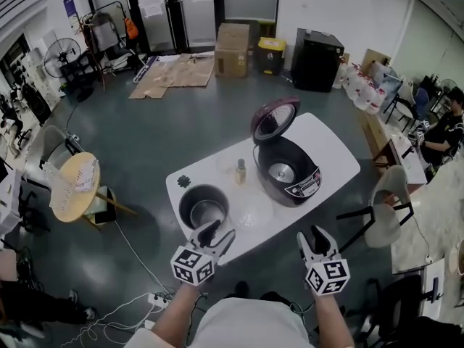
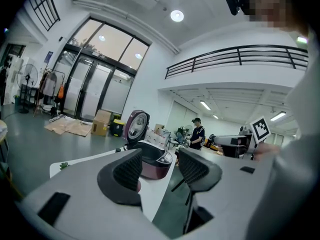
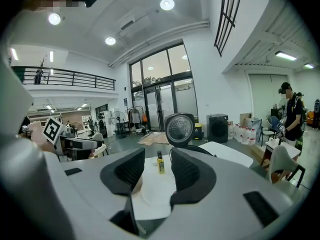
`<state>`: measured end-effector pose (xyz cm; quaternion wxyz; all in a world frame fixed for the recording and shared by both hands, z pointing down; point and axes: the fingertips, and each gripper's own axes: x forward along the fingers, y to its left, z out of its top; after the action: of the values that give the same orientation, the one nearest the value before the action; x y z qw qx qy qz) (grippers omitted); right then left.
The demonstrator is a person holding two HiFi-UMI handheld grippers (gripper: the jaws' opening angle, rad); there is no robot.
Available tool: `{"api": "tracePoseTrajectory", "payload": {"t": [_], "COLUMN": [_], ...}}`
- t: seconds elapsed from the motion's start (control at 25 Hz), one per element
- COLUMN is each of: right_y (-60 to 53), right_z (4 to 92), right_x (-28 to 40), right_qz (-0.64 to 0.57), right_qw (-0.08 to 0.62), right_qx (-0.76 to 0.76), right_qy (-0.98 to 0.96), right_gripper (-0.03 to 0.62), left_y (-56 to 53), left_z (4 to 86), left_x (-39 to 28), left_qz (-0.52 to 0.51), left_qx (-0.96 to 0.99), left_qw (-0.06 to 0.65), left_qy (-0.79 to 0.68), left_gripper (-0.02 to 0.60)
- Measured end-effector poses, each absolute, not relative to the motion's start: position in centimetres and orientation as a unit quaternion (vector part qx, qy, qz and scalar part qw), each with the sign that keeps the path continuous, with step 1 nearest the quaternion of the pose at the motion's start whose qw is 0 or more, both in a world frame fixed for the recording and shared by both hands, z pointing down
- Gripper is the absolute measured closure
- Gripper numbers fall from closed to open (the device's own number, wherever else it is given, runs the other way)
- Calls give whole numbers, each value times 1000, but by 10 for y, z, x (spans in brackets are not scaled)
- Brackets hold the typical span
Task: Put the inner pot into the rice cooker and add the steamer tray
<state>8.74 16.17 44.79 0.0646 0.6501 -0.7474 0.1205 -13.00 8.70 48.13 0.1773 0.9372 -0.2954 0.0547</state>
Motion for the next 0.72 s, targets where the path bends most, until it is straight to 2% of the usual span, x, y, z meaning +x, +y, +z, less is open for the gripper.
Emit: {"api": "tracePoseTrajectory", "payload": {"t": [0.28,0.72], "right_y": [136,45], "right_z": [462,472], "right_x": [89,129], "right_qz": [144,153], "right_qw": [77,87], "right_qx": [643,614], "right_qy": [-748,-770], "right_gripper": [416,416], "left_y": [65,12], "left_z": [494,501], "left_x": [-126,-98], "left_qz": [67,76], "left_qx": [931,914], "left_qw": [195,197], "left_qy": [-301,-348], "left_gripper": [345,341]}}
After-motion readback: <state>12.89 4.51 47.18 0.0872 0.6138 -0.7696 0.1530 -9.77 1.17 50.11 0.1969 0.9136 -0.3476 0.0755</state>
